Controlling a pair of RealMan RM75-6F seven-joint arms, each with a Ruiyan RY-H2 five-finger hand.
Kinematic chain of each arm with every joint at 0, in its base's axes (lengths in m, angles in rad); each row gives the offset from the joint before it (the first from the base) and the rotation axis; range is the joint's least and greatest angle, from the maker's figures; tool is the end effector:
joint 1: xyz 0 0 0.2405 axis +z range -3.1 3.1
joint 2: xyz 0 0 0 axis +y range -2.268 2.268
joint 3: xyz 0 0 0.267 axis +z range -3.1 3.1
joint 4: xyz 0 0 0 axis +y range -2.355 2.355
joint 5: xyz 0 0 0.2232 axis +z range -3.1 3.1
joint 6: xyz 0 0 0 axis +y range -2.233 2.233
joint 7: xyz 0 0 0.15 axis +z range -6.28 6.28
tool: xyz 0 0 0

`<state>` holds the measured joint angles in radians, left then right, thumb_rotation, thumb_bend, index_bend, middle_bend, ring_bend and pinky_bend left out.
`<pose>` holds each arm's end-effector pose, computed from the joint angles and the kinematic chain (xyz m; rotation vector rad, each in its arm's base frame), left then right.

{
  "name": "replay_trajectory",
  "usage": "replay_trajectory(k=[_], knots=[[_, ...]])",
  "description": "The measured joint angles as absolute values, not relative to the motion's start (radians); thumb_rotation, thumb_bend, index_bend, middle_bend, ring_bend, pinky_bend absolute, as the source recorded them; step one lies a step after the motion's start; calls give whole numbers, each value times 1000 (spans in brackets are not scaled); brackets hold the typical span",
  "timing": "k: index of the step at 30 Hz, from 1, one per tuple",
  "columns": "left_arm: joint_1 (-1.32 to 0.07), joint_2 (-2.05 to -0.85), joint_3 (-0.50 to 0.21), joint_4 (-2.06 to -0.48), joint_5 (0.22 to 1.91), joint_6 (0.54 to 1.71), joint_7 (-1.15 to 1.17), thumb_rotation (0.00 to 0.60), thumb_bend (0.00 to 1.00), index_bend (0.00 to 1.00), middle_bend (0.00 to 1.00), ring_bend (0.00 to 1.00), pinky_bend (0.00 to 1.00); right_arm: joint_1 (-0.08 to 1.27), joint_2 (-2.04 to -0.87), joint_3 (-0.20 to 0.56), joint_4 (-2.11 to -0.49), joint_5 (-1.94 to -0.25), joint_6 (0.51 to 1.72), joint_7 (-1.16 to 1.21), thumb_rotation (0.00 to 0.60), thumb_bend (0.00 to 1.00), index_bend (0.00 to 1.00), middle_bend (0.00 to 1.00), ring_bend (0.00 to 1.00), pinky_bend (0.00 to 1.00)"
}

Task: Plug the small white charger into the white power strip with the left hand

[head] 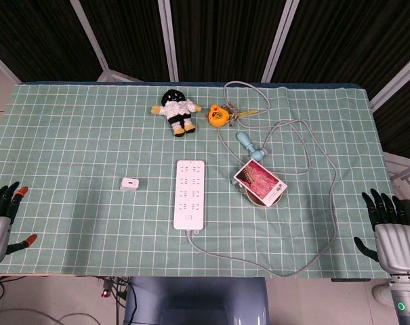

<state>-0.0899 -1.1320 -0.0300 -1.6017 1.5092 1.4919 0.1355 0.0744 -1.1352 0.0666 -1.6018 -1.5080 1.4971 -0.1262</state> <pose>-0.3260 0.1863 0.1460 -1.4438 -0.8029 -0.8072 -0.3253 -0.1893 0.1510 1.4060 -0.7948 0.8311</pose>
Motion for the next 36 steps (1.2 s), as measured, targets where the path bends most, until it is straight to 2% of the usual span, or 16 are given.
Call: replay_trajectory(k=[36], knots=[[-106, -1113, -25, -1653, 1460, 1425, 164, 600, 25, 0, 0, 0, 0, 75, -1108, 61, -1636, -1472, 1455, -88, 600, 303, 0, 0, 0, 0]])
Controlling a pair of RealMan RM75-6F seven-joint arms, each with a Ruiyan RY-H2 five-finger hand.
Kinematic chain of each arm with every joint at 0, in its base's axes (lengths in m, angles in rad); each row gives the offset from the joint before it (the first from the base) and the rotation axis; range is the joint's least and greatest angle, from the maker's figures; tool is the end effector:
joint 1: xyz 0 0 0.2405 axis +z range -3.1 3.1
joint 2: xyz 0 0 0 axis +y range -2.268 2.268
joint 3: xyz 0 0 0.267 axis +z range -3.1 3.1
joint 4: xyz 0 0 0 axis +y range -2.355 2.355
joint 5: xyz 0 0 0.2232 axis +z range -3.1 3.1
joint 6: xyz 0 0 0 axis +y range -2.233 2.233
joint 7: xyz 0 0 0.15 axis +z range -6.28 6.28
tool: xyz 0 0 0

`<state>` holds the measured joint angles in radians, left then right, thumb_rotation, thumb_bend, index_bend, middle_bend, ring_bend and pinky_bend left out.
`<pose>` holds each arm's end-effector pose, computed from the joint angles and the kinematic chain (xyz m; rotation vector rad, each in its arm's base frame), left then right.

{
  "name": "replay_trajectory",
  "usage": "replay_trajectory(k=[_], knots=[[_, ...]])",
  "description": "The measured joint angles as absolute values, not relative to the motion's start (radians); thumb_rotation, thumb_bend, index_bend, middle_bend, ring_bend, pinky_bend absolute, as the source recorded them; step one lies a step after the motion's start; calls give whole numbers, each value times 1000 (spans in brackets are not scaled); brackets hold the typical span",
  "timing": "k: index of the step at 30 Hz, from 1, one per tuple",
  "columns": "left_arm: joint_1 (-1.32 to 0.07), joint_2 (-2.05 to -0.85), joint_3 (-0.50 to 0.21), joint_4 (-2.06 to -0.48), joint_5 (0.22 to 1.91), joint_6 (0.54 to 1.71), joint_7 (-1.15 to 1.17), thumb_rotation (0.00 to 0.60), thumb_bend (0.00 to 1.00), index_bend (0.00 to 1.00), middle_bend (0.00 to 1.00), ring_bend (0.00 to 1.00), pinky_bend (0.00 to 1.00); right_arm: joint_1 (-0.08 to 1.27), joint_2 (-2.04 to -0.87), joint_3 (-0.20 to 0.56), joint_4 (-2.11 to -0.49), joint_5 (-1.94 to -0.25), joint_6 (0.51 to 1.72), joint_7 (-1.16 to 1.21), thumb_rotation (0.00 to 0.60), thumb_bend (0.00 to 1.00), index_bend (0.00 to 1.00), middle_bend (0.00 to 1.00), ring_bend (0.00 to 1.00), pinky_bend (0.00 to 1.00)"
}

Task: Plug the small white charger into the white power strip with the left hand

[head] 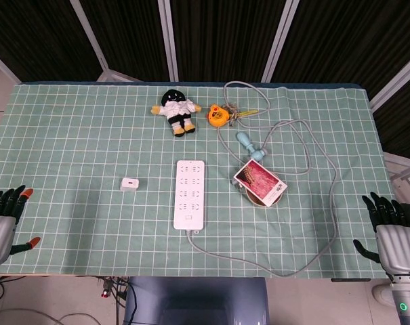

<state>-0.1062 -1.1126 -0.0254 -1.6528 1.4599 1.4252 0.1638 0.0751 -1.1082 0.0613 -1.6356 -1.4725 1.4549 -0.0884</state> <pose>-0.3248 0.1892 0.1402 -1.4597 -0.8687 -0.7548 -0.3282 -0.1879 0.1521 1.3934 -0.8784 0.8205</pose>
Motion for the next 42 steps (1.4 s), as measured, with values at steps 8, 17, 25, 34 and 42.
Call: replay_trajectory(k=[8, 17, 25, 34, 42], knots=[[-153, -1103, -55, -1734, 1428, 1374, 239, 600, 46, 117, 65, 0, 21, 77, -1100, 59, -1646, -1469, 1442, -71, 600, 304, 0, 0, 0, 0], [-273, -1119, -131, -1867, 1310, 1264, 433, 600, 116, 218, 189, 0, 51, 79, -1095, 58, -1653, -1462, 1432, -58, 600, 304, 0, 0, 0, 0], [-400, -1149, -198, -1948, 1100, 1186, 640, 600, 149, 258, 231, 10, 51, 81, -1090, 57, -1658, -1457, 1424, -45, 600, 304, 0, 0, 0, 0], [-552, -1225, -234, -1970, 861, 1165, 856, 600, 150, 276, 243, 11, 51, 83, -1084, 57, -1665, -1447, 1411, -32, 600, 304, 0, 0, 0, 0], [-654, -1310, -238, -1953, 744, 1184, 943, 600, 155, 285, 249, 11, 51, 85, -1077, 58, -1675, -1438, 1400, -21, 600, 304, 0, 0, 0, 0]])
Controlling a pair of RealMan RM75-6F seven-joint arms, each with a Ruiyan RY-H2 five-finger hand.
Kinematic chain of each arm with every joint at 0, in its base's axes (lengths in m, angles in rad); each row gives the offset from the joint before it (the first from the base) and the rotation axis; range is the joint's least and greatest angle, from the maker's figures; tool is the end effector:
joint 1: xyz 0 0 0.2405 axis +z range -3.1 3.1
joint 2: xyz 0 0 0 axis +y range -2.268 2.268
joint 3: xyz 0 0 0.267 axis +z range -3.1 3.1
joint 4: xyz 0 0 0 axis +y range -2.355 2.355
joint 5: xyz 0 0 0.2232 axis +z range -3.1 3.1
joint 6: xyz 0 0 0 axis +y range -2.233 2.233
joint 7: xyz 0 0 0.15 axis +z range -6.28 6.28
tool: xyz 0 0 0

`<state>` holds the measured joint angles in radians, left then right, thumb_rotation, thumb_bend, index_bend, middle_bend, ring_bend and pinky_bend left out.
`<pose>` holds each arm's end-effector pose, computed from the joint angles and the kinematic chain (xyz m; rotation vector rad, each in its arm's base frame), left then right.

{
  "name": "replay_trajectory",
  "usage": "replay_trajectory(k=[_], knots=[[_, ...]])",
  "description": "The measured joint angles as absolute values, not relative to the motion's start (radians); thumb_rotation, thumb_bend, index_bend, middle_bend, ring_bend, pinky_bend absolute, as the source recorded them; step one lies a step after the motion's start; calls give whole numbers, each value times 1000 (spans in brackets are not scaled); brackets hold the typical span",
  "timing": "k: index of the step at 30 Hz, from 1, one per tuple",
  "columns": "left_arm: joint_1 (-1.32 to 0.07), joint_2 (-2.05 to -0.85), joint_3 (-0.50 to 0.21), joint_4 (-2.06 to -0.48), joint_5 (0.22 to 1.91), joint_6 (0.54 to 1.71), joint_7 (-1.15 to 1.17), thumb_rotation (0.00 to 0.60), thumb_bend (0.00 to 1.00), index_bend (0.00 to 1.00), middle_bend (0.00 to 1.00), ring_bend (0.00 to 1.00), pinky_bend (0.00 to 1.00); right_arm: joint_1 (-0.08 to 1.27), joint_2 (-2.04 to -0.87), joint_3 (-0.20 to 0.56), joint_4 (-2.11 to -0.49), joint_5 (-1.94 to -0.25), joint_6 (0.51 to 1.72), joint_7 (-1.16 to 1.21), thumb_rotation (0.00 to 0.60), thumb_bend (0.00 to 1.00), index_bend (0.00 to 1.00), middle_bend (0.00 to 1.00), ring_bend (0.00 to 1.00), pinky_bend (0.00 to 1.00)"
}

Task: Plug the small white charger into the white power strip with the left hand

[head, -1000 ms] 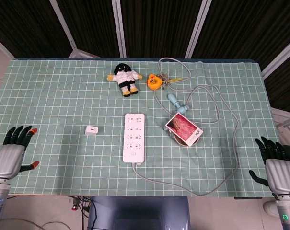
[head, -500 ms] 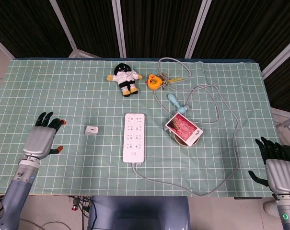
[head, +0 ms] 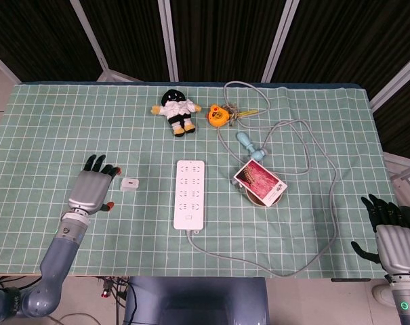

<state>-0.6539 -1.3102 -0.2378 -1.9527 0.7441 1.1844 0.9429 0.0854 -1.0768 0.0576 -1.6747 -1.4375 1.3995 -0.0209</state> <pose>-0.1539 0.3215 0.0488 -1.7283 -0.8294 -0.5975 -0.3287 -0.1893 0.1523 1.3781 -0.9886 0.8331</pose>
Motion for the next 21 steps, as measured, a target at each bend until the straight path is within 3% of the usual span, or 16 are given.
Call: replay_trajectory(k=[21], knots=[[-790, -1456, -221, -1813, 590, 1217, 1006, 600, 186, 311, 286, 31, 77, 91, -1064, 57, -1685, -1416, 1373, 2, 600, 303, 0, 0, 0, 0]])
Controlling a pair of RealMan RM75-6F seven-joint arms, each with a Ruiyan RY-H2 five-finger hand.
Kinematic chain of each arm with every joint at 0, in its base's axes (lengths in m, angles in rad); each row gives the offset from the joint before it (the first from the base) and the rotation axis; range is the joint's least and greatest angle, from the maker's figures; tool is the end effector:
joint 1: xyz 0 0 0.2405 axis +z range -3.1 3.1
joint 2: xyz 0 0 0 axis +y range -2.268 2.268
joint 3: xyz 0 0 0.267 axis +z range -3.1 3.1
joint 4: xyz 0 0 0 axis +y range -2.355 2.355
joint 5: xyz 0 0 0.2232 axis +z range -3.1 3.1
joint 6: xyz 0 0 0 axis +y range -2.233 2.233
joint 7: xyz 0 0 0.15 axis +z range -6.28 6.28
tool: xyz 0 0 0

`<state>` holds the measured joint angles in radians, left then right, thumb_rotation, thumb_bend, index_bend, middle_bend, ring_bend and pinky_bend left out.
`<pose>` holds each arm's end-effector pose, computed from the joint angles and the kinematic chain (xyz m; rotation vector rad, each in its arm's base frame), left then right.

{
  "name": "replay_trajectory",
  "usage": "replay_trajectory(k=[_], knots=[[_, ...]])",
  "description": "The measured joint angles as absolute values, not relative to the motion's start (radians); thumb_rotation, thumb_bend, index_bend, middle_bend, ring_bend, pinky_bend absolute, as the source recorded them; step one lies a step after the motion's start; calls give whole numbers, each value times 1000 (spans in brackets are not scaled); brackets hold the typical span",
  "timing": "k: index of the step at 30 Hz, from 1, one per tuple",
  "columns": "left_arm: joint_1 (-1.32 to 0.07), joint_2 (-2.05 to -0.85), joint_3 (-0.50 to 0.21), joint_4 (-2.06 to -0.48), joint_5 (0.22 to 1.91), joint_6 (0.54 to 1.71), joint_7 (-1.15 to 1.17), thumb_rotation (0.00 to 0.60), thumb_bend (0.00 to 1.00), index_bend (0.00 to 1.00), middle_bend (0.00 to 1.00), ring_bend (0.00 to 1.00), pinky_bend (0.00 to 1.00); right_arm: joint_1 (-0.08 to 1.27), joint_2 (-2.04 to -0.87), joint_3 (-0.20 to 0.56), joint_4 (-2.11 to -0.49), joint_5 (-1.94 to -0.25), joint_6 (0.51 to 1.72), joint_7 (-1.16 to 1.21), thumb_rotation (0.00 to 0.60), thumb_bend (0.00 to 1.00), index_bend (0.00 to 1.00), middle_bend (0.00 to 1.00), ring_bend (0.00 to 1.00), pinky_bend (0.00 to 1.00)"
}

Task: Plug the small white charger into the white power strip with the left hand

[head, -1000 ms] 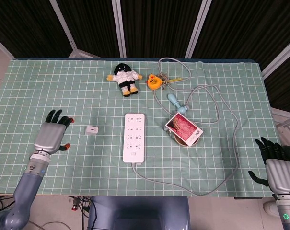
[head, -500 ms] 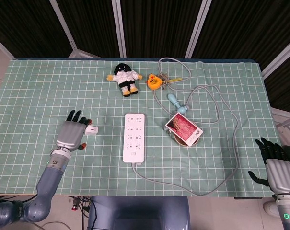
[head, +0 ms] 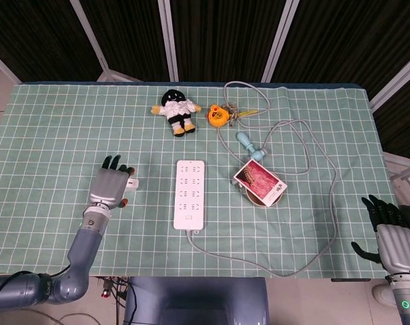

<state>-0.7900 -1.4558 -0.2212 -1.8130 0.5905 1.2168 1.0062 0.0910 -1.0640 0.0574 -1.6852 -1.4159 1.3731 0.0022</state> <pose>-0.1414 0.3434 0.0076 -1.7381 -0.8311 -0.5196 -0.3308 -0.1905 0.1530 1.3682 -1.0304 0.8268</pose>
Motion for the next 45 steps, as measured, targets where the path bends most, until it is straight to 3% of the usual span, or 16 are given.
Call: replay_trajectory(k=[33, 41, 45], knots=[[-893, -1582, -176, -1606, 450, 1186, 1031, 600, 273, 368, 336, 46, 77, 92, -1051, 61, -1700, -1385, 1353, 26, 600, 304, 0, 0, 0, 0], [-903, -1604, -169, -1576, 459, 1190, 1023, 600, 424, 537, 525, 118, 108, 93, -1049, 64, -1702, -1379, 1350, 33, 600, 304, 0, 0, 0, 0], [-903, -1612, -161, -1566, 470, 1205, 1023, 600, 443, 596, 594, 145, 110, 93, -1048, 64, -1703, -1379, 1351, 35, 600, 304, 0, 0, 0, 0]])
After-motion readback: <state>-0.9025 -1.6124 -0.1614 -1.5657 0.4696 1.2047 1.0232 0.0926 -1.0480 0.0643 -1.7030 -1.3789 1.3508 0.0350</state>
